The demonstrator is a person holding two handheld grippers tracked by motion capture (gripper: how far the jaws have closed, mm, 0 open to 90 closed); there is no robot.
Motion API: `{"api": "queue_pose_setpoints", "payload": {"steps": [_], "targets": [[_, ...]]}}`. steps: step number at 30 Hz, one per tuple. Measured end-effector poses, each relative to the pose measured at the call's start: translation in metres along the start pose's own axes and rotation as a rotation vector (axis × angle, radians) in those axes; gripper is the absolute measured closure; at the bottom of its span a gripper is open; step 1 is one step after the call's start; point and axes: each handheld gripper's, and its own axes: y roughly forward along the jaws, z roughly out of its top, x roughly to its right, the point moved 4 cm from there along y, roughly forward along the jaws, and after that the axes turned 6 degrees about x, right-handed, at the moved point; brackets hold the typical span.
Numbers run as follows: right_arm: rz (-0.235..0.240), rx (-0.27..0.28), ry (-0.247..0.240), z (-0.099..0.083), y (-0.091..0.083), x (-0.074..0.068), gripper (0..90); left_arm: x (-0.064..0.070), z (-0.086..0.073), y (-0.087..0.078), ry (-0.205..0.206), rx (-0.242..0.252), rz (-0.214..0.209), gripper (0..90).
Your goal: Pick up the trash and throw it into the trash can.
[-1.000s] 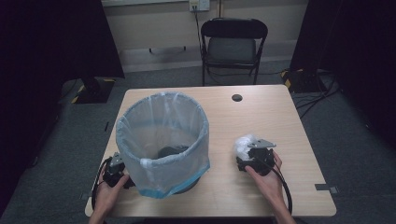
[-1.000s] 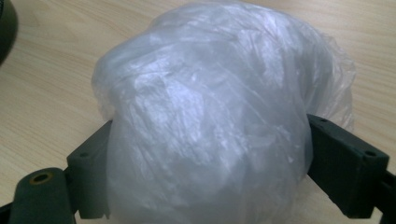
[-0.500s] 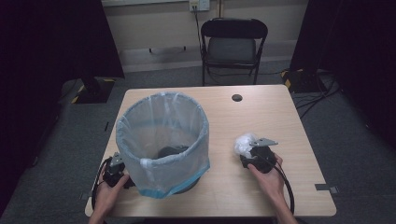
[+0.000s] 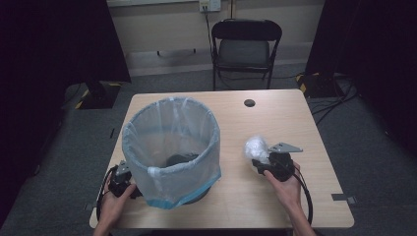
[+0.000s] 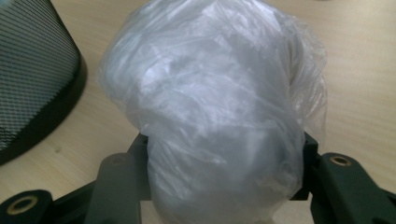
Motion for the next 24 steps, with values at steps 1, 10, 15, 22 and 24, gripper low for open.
{"api": "queue_pose_setpoints", "payload": {"steps": [1,10,15,22,24], "targets": [[0.009,0.023,-0.008,0.006,-0.004,-0.003,46.6,0.000,0.000,0.000,0.001,0.000,0.000,0.3],[0.068,0.080,0.025,0.017,-0.008,-0.008,47.4,0.000,0.000,0.000,0.001,0.000,0.000,0.3],[0.091,0.117,0.021,0.026,-0.016,-0.012,47.8,0.000,0.000,0.000,0.000,0.000,0.000,0.3],[0.135,0.210,0.062,0.047,-0.031,-0.016,48.9,0.000,0.000,0.000,0.001,0.000,0.000,0.3],[0.140,0.229,0.060,0.052,-0.034,-0.018,49.2,0.000,0.000,0.000,0.002,0.001,0.001,0.3]]}}
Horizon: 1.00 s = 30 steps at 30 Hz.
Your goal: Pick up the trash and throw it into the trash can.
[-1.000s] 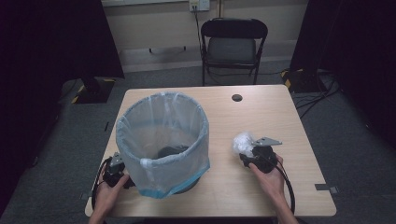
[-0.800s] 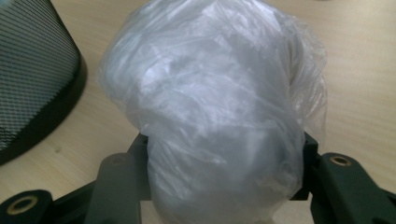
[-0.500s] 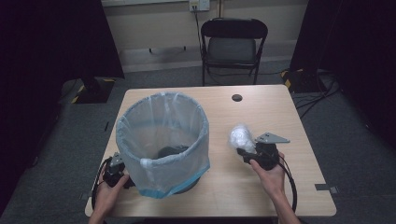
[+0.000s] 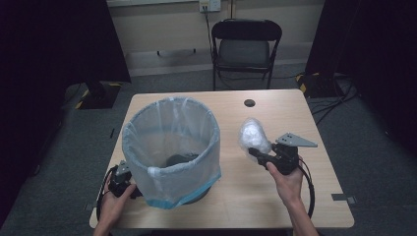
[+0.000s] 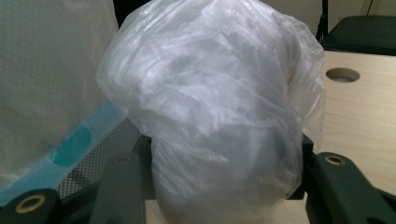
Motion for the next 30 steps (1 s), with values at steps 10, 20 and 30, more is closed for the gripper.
{"api": "queue_pose_setpoints", "payload": {"steps": [10,20,30], "targets": [[0.047,0.096,-0.016,0.037,-0.008,-0.008,50.3,0.000,0.000,0.000,0.000,0.000,0.000,0.3],[0.092,0.190,-0.034,0.075,-0.013,-0.021,51.3,0.000,0.000,0.000,-0.001,-0.001,-0.001,0.3],[0.171,0.283,-0.048,0.111,-0.016,-0.041,52.1,0.000,0.000,0.000,0.001,0.000,0.000,0.3]]}}
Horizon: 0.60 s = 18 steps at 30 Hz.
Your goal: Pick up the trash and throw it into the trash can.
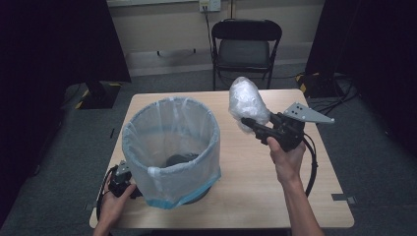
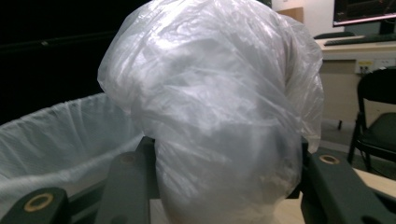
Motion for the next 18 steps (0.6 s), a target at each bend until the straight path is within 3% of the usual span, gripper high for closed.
{"api": "queue_pose_setpoints", "payload": {"steps": [4,11,18], "targets": [[0.066,0.024,0.009,0.015,0.009,-0.013,52.2,0.000,0.000,0.000,-0.002,-0.001,-0.001,0.3],[0.109,0.047,-0.009,0.030,0.019,-0.028,52.2,0.000,0.000,0.000,-0.002,-0.001,-0.001,0.3],[0.191,0.059,-0.029,0.045,0.039,-0.054,52.2,0.000,0.000,0.000,-0.002,-0.001,-0.002,0.3]]}}
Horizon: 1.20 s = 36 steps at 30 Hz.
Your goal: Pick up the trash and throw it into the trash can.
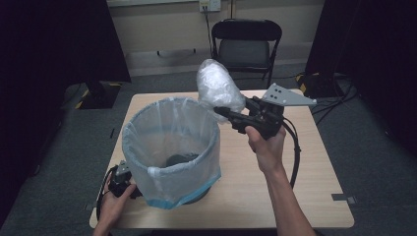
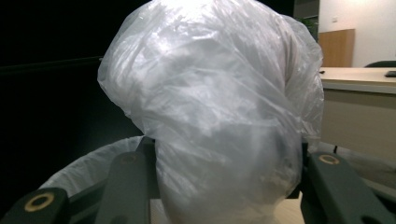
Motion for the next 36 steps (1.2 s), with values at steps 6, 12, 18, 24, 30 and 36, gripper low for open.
{"api": "queue_pose_setpoints", "payload": {"steps": [6,12,18,24,30,36], "targets": [[0.049,-0.008,-0.009,0.006,0.018,-0.014,51.9,0.000,0.000,0.000,0.000,0.000,-0.001,0.3],[0.133,-0.037,0.003,0.005,0.037,-0.030,50.8,0.000,0.000,0.000,0.000,0.000,-0.001,0.2],[0.185,-0.094,-0.012,0.000,0.049,-0.041,47.1,0.000,0.000,0.000,0.002,0.001,0.000,0.2],[0.177,-0.130,-0.020,-0.006,0.054,-0.045,15.9,0.000,0.000,0.000,0.003,0.000,-0.001,0.2],[0.165,-0.129,-0.019,-0.007,0.055,-0.043,14.2,-0.001,0.000,0.000,0.006,-0.002,-0.001,0.1],[0.127,-0.128,-0.027,-0.007,0.055,-0.036,14.5,0.000,0.000,0.000,0.002,0.000,-0.001,0.1]]}}
